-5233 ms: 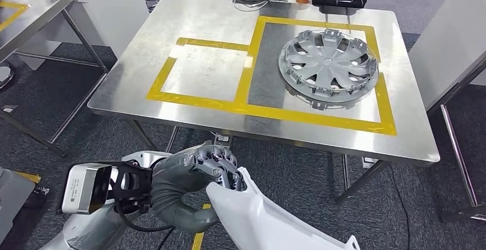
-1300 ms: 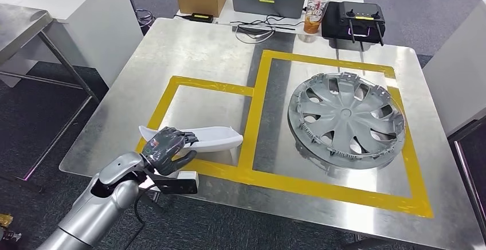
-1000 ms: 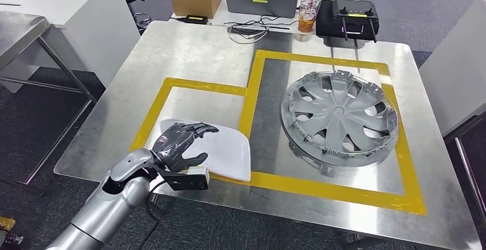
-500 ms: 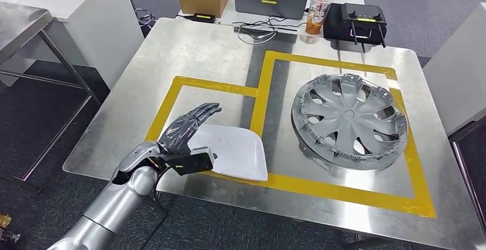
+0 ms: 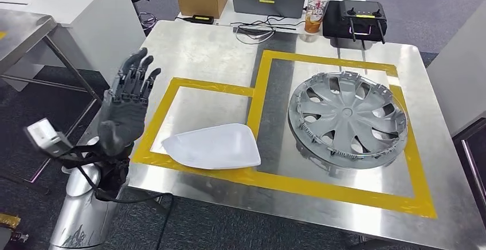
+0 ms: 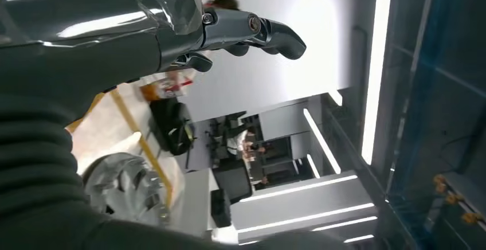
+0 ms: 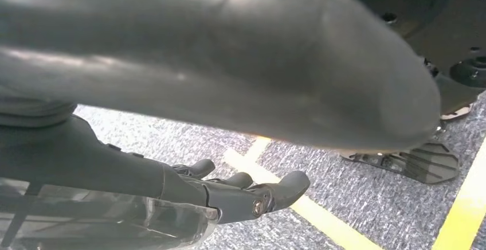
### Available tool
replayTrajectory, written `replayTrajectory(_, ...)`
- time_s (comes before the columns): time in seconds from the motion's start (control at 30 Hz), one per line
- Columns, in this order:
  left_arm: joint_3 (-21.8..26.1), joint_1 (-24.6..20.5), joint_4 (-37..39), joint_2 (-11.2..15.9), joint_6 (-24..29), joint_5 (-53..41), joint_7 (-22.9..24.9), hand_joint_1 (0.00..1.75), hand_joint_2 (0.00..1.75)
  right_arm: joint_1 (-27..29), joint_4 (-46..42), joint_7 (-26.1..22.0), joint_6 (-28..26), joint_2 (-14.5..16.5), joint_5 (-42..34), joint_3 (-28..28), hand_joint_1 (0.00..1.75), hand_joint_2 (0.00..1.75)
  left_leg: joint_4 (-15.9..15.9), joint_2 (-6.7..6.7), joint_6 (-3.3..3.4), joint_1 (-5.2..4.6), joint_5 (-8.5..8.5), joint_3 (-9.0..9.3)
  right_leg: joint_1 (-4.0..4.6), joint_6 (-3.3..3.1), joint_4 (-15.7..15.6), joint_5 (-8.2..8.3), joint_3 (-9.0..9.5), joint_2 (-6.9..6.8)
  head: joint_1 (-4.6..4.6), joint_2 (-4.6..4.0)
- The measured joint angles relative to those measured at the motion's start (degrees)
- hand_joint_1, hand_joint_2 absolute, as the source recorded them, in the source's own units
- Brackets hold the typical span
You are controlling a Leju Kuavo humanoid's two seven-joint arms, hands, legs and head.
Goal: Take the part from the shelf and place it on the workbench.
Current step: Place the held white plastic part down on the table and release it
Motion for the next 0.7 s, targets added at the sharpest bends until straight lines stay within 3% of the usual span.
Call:
replayTrajectory(0.07,0.78,0.82,-2.69,0.0,-0.1,0.15,0.28,0.0,0.0,-0.03,0.11,0.0,0.0,0.21,-0.01,0.0,0.0,0.0,7.64,0.04,-0.69,0.42,-3.65,-3.53,0.02,-0.27,0.0,-0.05,0.03,-0.07,-0.26,0.0)
replayTrajectory(0.13,1.27,1.72,-4.27,-0.01,-0.15,0.2,0.3,0.0,0.0,-0.05,0.21,0.0,0.01,0.39,-0.01,0.01,0.0,0.0,12.25,0.06,-0.97,0.7,-4.81,-5.79,0.04,-0.27,0.01,-0.05,0.02,-0.08,-0.27,0.01)
replayTrajectory(0.17,1.44,2.04,-4.85,-0.01,-0.19,0.21,0.3,0.0,0.0,-0.05,0.26,0.0,0.01,0.46,-0.01,0.0,0.0,0.0,11.46,0.07,-0.94,0.77,-3.88,-5.42,0.05,-0.26,0.01,-0.06,0.05,-0.07,-0.27,0.01)
replayTrajectory(0.27,1.9,2.28,-6.27,-0.02,-0.27,0.22,0.28,0.0,0.0,-0.12,0.3,0.01,0.01,0.69,-0.01,0.0,0.0,0.0,0.15,0.13,-0.19,0.61,1.09,0.46,0.26,-0.16,0.02,-0.05,0.23,-0.05,-0.26,0.0)
replayTrajectory(0.33,2.13,2.31,-6.96,-0.07,-0.28,0.22,0.28,0.0,0.0,-0.24,0.32,0.01,0.01,0.85,-0.02,0.01,0.0,0.0,-4.06,0.21,0.4,0.24,1.99,2.54,0.42,0.21,0.0,0.0,0.15,-0.07,-0.24,0.0)
replayTrajectory(0.47,2.38,2.48,-7.83,-0.19,-0.43,0.16,0.0,0.0,0.0,-0.36,0.37,-0.04,-0.01,1.01,-0.07,0.01,0.0,0.0,-5.38,0.3,1.66,0.24,2.91,3.16,0.49,1.26,0.73,-0.54,-0.3,-0.14,-0.17,0.0)
replayTrajectory(0.5,2.47,2.68,-8.11,-0.21,-0.57,0.1,-0.31,0.0,0.0,-0.35,0.38,-0.13,-0.05,1.01,-0.16,0.0,0.0,0.0,-5.83,0.35,2.0,0.37,3.36,3.39,0.58,1.13,2.8,-1.81,-1.18,-0.14,-0.09,0.0)
replayTrajectory(0.57,2.84,3.77,-8.71,0.0,-0.86,-0.03,-1.2,0.0,0.0,-0.32,0.39,-0.47,-0.28,1.03,-0.52,-0.03,0.0,0.0,-6.1,0.41,2.38,0.31,3.76,3.22,0.67,0.53,9.94,-5.54,-4.15,-0.13,0.07,0.0)
replayTrajectory(0.63,3.53,5.64,-9.42,0.47,-0.98,-0.26,-1.99,0.0,0.0,-0.25,0.47,-0.8,-0.46,1.16,-0.88,-0.08,0.0,0.0,-6.04,0.43,2.5,0.11,3.88,2.92,0.61,0.59,15.65,-7.72,-6.33,-0.14,0.13,0.0)
replayTrajectory(0.67,3.9,6.58,-9.75,0.7,-1.0,-0.41,-2.27,0.0,0.0,-0.22,0.58,-0.92,-0.47,1.27,-1.01,-0.1,0.0,0.0,-5.97,0.41,2.51,0.06,3.92,2.81,0.57,0.97,15.51,-7.47,-5.95,-0.14,0.14,0.0)
replayTrajectory(0.7,4.37,7.5,-10.09,0.92,-1.0,-0.56,-2.5,0.0,0.0,-0.22,0.76,-1.07,-0.45,1.41,-1.16,-0.13,0.0,0.0,-5.85,0.37,2.47,0.05,3.95,2.76,0.5,1.48,13.04,-6.41,-4.46,-0.15,0.15,0.0)
